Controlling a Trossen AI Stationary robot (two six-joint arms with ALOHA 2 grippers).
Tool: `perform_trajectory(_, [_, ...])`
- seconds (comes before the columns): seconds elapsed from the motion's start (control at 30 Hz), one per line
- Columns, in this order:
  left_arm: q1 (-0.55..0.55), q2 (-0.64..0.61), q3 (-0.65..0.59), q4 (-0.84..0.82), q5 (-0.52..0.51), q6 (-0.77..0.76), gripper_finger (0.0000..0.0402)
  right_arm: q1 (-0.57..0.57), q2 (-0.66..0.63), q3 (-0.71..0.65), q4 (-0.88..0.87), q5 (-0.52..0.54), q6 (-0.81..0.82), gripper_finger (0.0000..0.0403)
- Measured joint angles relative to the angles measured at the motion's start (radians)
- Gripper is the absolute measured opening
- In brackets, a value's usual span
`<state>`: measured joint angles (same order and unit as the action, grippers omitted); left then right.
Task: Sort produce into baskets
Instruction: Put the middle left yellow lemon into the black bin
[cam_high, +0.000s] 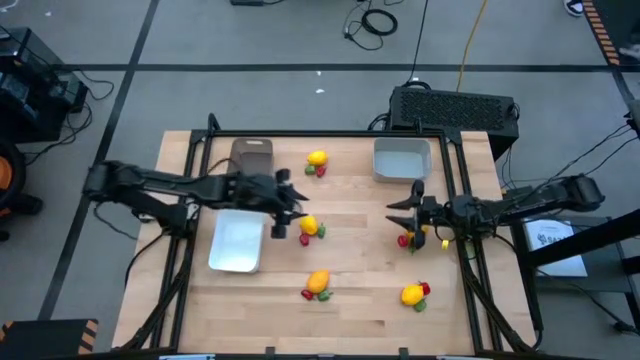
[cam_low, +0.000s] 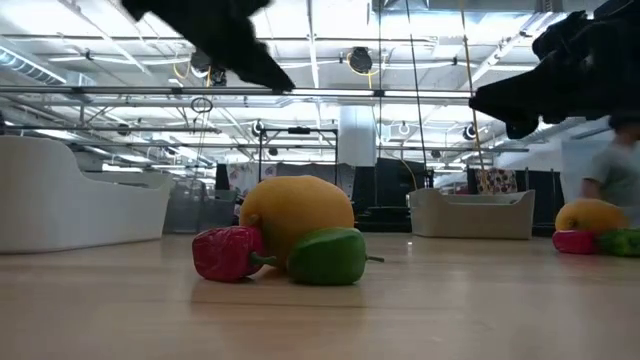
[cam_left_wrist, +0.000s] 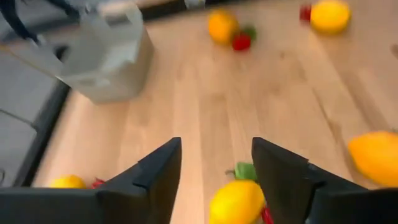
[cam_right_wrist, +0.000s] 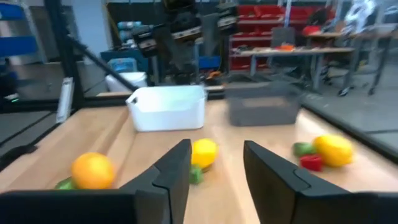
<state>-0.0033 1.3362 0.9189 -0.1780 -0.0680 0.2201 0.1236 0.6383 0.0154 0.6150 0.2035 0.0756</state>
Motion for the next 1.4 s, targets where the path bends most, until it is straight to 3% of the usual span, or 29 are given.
perform_trajectory(0.23, [-0.019, 0.201, 0.181, -0.185, -0.015, 0.000, 0.0275, 0.053, 0.145, 0.116, -0.020, 0.008, -0.068, 0.0180])
perform_trajectory(0.57, [0.006, 0.262, 0.158, -0.156, 0.039, -0.026, 0.0285, 0.076, 0.585, 0.467, -0.248, 0.000, -0.124, 0.0177])
perform_trajectory(0.77, [0.010, 0.300, 0.131, -0.170, 0.042, -0.031, 0.0285, 0.098, 0.766, 0.599, -0.275, 0.000, -0.201, 0.0171])
perform_trajectory(0.93, [0.012, 0.354, 0.124, -0.134, 0.054, -0.030, 0.0285, 0.100, 0.819, 0.634, -0.266, 0.000, -0.220, 0.0171])
perform_trajectory(1.4, [0.043, 0.430, 0.123, -0.105, 0.091, 0.087, 0.0285, 0.092, 0.796, 0.632, -0.264, 0.004, -0.234, 0.0171])
